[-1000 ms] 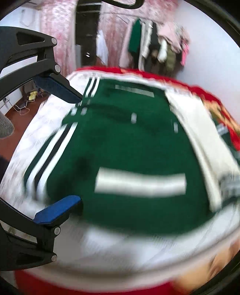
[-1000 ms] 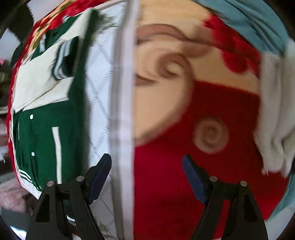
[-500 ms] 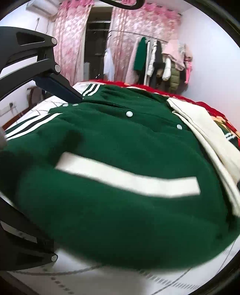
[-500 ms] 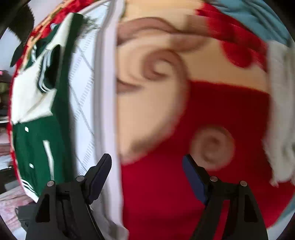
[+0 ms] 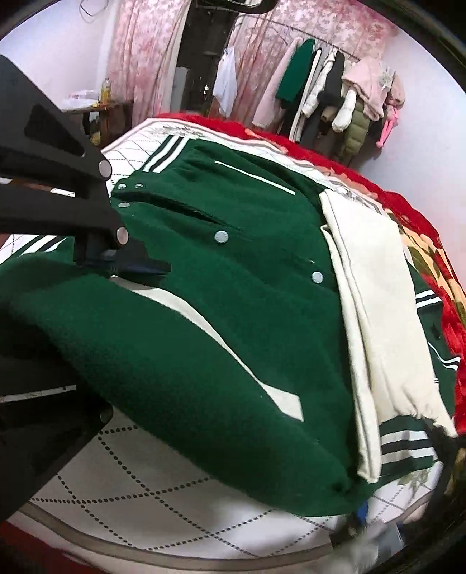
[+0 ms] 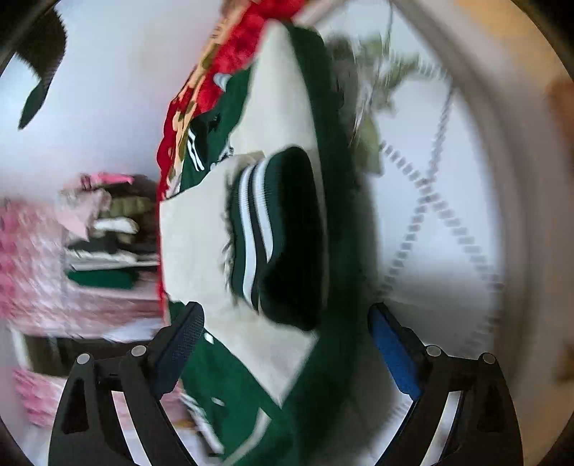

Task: Fold large clothes

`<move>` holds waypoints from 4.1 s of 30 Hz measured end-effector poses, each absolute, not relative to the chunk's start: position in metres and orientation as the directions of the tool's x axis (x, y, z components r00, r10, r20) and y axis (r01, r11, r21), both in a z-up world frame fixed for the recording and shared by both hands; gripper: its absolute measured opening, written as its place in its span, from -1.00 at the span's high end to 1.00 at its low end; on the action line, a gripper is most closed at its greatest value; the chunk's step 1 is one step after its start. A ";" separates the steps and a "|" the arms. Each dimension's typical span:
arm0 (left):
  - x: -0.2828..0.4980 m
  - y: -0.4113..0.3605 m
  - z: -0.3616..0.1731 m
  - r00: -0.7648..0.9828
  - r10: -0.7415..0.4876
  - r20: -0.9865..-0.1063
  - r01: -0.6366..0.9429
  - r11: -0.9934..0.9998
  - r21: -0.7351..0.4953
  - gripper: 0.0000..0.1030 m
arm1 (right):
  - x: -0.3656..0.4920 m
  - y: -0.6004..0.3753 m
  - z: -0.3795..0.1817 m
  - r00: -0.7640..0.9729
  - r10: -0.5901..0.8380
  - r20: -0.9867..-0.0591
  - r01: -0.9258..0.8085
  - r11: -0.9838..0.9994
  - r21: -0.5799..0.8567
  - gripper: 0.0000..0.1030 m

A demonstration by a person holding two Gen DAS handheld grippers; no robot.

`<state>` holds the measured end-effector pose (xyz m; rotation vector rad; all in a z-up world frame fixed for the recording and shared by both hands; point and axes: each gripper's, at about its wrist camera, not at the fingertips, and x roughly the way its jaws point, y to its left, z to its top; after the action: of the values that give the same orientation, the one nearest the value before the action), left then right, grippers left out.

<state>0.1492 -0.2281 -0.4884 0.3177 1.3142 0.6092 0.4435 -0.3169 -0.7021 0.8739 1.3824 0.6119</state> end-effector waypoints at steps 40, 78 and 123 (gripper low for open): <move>0.065 0.256 -0.471 0.346 -0.063 -0.936 -0.802 0.497 -0.330 -0.44 | 0.490 0.202 -0.580 -0.062 0.522 -0.851 -0.219 0.824 0.522 -0.20; 0.067 0.253 -0.508 0.233 0.061 -0.971 -0.769 0.622 -0.145 0.76 | 0.456 -0.067 -0.666 0.102 0.631 -0.769 0.183 0.748 0.638 -0.39; 0.195 0.170 -0.441 0.339 0.058 -0.939 -0.447 0.888 -0.106 -0.66 | 0.471 -0.122 -0.524 0.156 0.289 -0.945 -0.213 0.944 0.254 -0.61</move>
<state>0.1948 0.1705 -0.4406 -0.3770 1.1864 0.3389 0.4712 -0.1223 -0.5243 0.0663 1.3684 0.3598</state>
